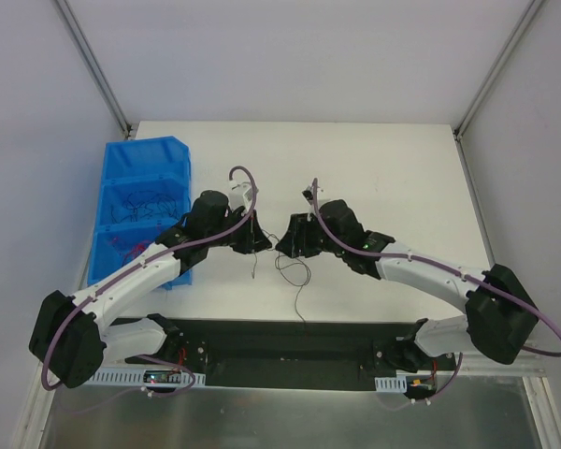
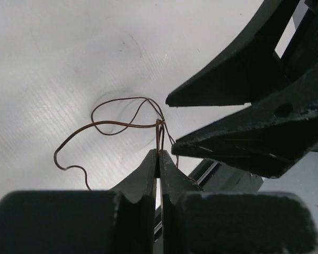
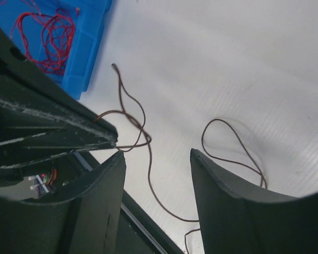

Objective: Untangle the cables

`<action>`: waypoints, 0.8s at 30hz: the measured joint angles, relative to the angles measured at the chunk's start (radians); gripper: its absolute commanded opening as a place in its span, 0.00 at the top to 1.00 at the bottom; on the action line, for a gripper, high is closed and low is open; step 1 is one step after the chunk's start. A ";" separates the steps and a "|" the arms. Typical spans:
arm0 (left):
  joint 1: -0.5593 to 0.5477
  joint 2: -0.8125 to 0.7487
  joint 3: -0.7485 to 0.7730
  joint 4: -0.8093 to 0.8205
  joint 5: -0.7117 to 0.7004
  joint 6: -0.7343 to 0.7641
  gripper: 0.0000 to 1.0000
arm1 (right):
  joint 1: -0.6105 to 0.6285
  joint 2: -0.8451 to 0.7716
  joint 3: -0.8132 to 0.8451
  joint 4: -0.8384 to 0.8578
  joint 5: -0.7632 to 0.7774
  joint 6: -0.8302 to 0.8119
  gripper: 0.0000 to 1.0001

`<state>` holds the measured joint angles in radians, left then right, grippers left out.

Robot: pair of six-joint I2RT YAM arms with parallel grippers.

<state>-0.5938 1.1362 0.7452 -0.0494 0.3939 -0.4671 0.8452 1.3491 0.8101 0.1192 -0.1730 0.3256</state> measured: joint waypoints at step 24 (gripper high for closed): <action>0.004 -0.266 -0.050 -0.063 -0.241 -0.132 1.00 | 0.129 0.102 0.164 -0.187 0.756 -0.023 0.38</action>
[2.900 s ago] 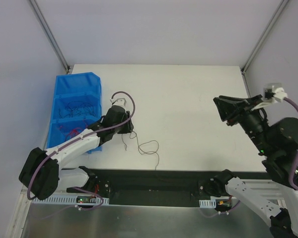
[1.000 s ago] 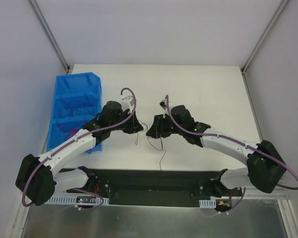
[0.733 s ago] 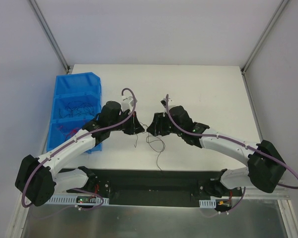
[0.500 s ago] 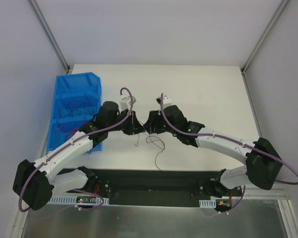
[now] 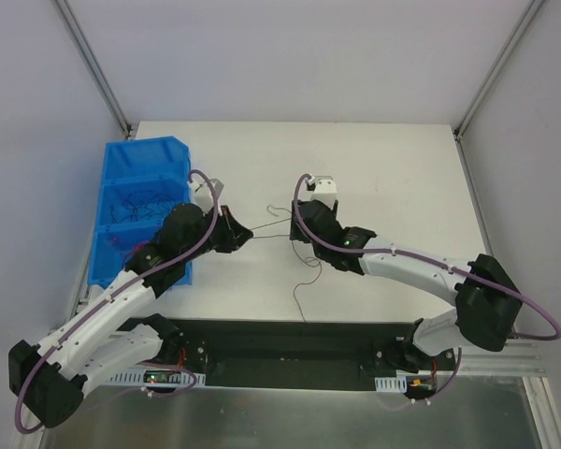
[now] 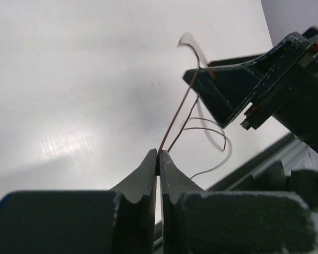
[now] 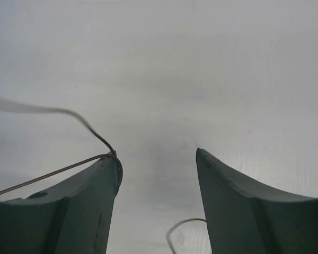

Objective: Untangle the cables

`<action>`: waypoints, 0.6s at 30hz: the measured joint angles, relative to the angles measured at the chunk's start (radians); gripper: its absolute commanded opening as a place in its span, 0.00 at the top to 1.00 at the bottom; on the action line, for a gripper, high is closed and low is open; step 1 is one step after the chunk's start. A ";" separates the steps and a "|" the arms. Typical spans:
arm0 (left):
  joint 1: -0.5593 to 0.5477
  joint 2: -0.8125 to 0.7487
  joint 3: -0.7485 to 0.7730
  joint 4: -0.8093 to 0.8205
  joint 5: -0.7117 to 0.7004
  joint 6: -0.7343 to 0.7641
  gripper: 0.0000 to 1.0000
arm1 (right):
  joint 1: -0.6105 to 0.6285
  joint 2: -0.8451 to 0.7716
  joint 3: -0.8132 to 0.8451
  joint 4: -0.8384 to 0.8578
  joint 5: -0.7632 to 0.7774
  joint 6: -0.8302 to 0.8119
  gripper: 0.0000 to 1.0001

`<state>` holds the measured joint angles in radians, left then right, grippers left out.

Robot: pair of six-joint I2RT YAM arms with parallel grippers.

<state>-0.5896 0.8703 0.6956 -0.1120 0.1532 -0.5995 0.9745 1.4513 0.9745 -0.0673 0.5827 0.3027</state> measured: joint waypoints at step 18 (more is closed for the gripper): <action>0.002 -0.116 0.051 -0.181 -0.289 0.043 1.00 | -0.436 0.031 0.022 -0.130 -0.220 -0.202 0.31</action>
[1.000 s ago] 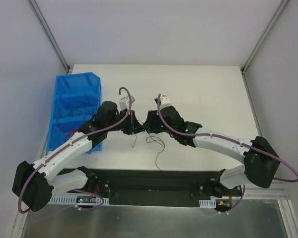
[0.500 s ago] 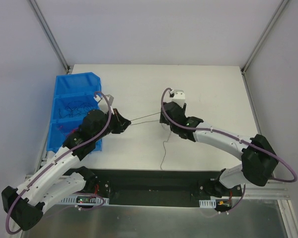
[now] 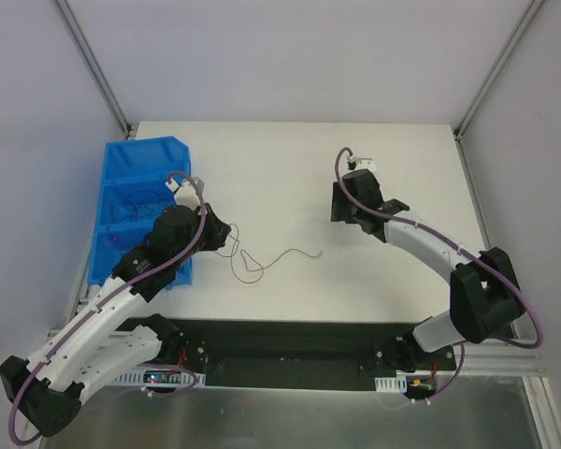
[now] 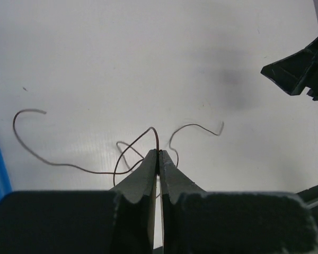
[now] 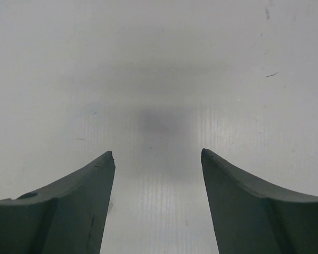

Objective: Untangle the cables

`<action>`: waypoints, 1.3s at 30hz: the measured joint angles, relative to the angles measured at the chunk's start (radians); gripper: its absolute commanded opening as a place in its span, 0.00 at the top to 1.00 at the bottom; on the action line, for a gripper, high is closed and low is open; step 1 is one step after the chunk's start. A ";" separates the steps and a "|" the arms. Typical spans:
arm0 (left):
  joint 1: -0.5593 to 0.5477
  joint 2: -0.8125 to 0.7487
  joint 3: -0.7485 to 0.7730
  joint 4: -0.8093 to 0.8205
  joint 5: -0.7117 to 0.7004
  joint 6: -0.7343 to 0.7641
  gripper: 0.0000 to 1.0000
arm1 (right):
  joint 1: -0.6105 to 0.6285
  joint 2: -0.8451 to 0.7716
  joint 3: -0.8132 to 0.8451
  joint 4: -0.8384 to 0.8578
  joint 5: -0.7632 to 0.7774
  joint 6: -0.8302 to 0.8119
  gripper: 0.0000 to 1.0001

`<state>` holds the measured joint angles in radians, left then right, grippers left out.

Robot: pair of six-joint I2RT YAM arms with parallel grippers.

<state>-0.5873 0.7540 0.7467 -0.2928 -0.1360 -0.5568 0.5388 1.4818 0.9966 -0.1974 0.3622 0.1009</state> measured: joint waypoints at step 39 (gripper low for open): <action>-0.249 0.758 0.274 -0.091 0.188 0.326 0.04 | -0.071 -0.246 -0.461 0.458 -0.524 0.105 0.30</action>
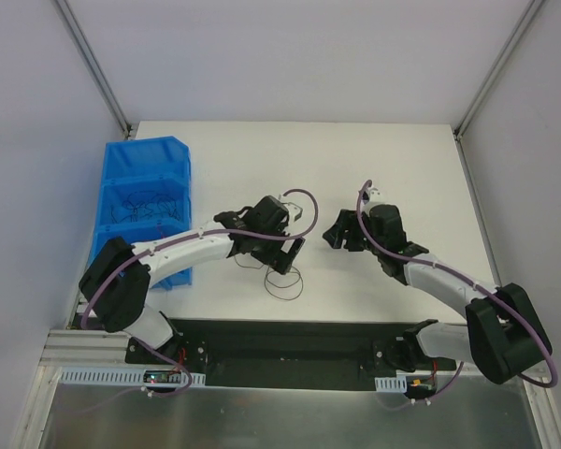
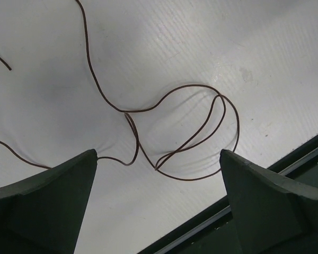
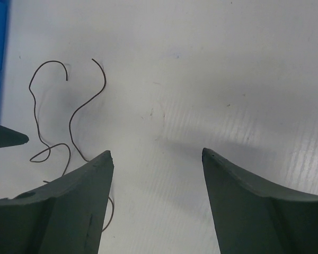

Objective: Untangle the cables

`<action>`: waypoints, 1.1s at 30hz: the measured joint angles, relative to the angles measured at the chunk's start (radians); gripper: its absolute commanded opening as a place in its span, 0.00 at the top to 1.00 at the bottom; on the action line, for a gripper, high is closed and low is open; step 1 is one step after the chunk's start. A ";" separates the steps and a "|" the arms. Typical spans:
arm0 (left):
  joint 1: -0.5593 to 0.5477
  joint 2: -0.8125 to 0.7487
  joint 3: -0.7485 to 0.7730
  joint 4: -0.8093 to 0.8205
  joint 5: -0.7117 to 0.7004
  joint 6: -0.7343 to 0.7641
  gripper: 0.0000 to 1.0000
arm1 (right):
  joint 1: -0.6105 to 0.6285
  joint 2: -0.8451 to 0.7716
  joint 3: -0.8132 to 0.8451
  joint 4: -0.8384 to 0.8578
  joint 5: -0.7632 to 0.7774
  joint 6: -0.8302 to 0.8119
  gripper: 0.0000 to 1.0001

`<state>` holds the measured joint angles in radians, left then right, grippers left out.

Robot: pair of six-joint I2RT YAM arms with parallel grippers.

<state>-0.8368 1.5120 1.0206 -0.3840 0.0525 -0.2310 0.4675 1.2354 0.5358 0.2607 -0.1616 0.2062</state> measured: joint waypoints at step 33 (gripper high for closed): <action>0.008 -0.103 0.157 -0.123 -0.132 0.172 1.00 | -0.084 0.058 -0.011 0.078 -0.005 0.050 0.30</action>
<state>-0.8291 1.4086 1.1778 -0.5072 -0.0799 -0.0586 0.3832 1.2938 0.5251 0.3389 -0.1665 0.2558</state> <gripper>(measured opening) 0.006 0.703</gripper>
